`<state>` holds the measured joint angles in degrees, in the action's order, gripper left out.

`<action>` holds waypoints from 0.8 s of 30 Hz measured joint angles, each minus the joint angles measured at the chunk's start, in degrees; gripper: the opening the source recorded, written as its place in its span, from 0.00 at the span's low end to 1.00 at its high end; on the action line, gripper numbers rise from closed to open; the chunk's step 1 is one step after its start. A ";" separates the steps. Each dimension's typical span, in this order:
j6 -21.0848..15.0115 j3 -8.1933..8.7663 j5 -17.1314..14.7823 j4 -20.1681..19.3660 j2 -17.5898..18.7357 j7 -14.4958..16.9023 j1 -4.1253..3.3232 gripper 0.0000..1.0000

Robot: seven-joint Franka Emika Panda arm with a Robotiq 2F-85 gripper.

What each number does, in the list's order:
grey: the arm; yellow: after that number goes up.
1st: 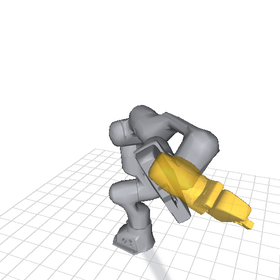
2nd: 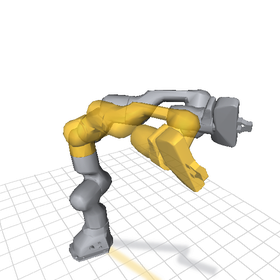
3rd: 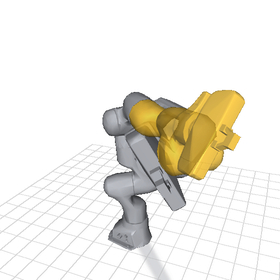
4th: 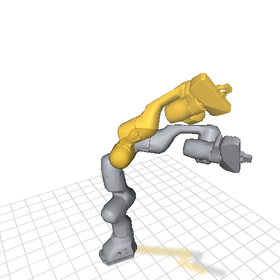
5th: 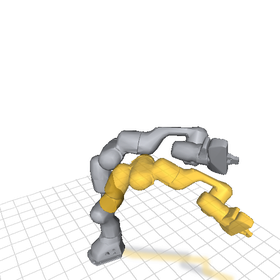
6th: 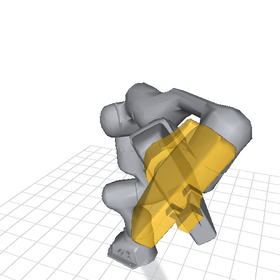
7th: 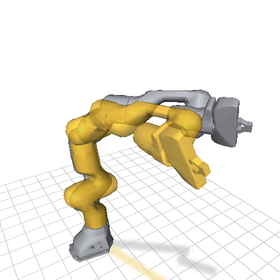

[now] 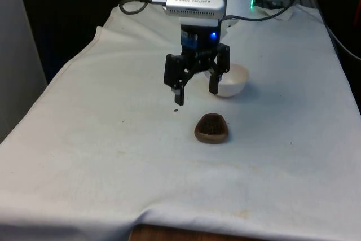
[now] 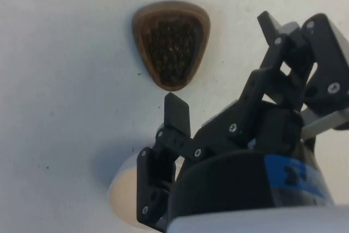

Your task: Pour the coffee beans from the cup into the bowl.

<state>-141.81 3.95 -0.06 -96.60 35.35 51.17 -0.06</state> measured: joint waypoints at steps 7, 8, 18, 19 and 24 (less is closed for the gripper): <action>0.00 -0.06 0.00 0.11 0.63 2.81 0.00 1.00; 0.00 -0.06 -0.06 0.11 0.80 3.67 0.00 1.00; -0.23 -0.11 -0.06 0.17 2.01 8.19 0.00 1.00; -0.29 -0.17 -0.06 0.34 2.23 8.59 0.00 1.00; -0.34 -0.23 -0.06 2.12 3.72 9.68 0.00 1.00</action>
<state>-142.15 3.72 -0.11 -94.48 39.08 60.85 -0.06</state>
